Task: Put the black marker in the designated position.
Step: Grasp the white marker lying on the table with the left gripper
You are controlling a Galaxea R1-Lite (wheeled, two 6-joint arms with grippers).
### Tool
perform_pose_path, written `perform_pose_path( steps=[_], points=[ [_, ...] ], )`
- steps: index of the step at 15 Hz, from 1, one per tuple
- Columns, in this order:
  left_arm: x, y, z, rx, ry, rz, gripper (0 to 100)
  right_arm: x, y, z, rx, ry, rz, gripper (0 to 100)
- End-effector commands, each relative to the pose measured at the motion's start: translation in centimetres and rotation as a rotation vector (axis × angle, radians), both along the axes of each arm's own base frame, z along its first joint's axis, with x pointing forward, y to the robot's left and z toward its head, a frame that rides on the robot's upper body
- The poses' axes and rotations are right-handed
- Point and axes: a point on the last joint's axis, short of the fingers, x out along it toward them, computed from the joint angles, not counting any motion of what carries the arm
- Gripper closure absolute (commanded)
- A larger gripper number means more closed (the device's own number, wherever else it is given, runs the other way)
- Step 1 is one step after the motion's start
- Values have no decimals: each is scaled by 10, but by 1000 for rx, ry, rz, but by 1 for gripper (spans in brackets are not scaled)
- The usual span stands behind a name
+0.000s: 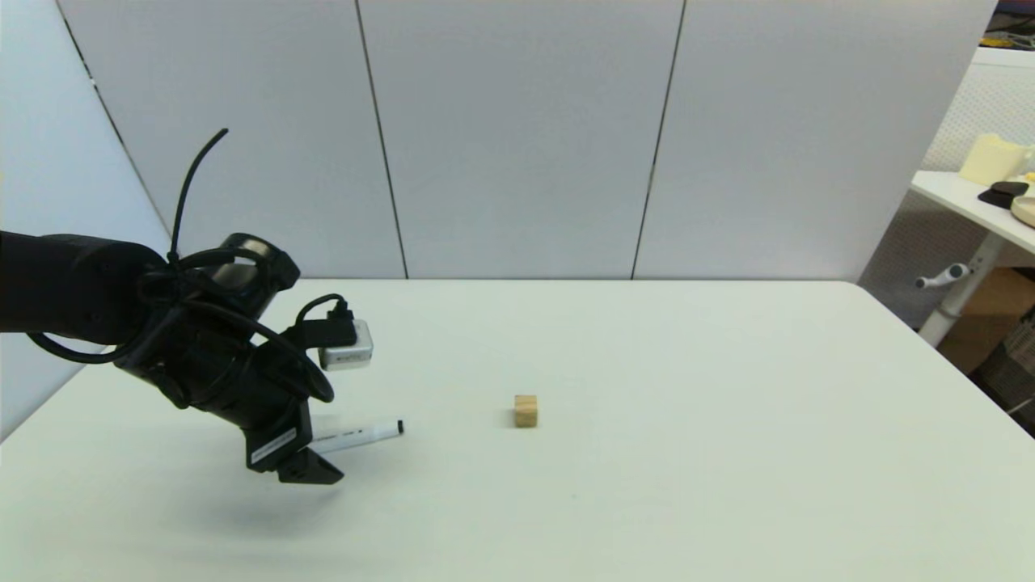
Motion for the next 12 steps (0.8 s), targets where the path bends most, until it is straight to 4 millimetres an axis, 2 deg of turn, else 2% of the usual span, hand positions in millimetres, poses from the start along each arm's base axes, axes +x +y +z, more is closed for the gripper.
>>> perform_pose_path(
  steps=[1, 9, 12],
  points=[
    [4, -1, -3, 17, 3, -15, 0, 0, 0, 0, 0, 1, 0, 0],
    [10, -3, -4, 16, 6, -9, 0, 0, 0, 0, 0, 2, 0, 0],
    [9, -4, -6, 37, 69, -14, 0, 0, 0, 0, 0, 1, 0, 0]
  ],
)
